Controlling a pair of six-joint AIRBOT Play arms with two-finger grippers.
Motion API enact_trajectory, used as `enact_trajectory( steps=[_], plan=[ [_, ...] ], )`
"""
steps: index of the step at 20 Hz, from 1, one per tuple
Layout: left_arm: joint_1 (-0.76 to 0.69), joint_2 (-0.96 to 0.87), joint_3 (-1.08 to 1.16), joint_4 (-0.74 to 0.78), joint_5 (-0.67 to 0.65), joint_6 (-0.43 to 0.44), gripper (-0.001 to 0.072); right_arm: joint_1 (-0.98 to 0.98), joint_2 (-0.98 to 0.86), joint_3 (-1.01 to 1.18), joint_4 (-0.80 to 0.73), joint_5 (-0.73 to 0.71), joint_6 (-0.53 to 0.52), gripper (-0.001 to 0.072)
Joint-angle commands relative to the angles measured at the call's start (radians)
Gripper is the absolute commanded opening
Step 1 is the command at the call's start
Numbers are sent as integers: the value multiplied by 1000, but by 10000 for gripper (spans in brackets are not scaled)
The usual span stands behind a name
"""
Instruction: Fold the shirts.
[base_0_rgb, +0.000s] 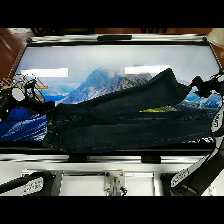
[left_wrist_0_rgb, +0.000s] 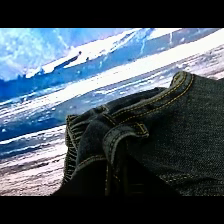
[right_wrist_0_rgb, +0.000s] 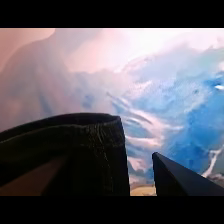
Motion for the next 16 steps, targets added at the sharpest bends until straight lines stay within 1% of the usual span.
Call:
enact_trajectory(
  steps=[1,5,6,7,9,11,13,14,16],
  plan=[
    [0,0,1,0,-1,-2,51,5,-24,1,88,-87,6,620],
    [0,0,1,0,-1,-2,51,18,-62,1,139,-44,5,620],
    [0,0,1,0,-1,-1,51,23,-66,1,136,-37,-5,584],
    [0,0,1,0,-1,-1,51,28,-67,1,126,-40,-10,404],
    [0,0,1,0,-1,-1,51,33,-64,2,120,-51,-18,95],
    [0,0,1,0,-1,-2,51,32,-45,2,117,-66,-59,92],
    [0,0,1,0,-2,-2,51,32,-1,2,47,-71,-63,91],
    [0,0,1,1,-2,-1,51,32,29,2,-23,-64,-43,91],
    [0,0,1,0,-2,-1,51,32,106,2,-244,-29,49,92]
  ],
)
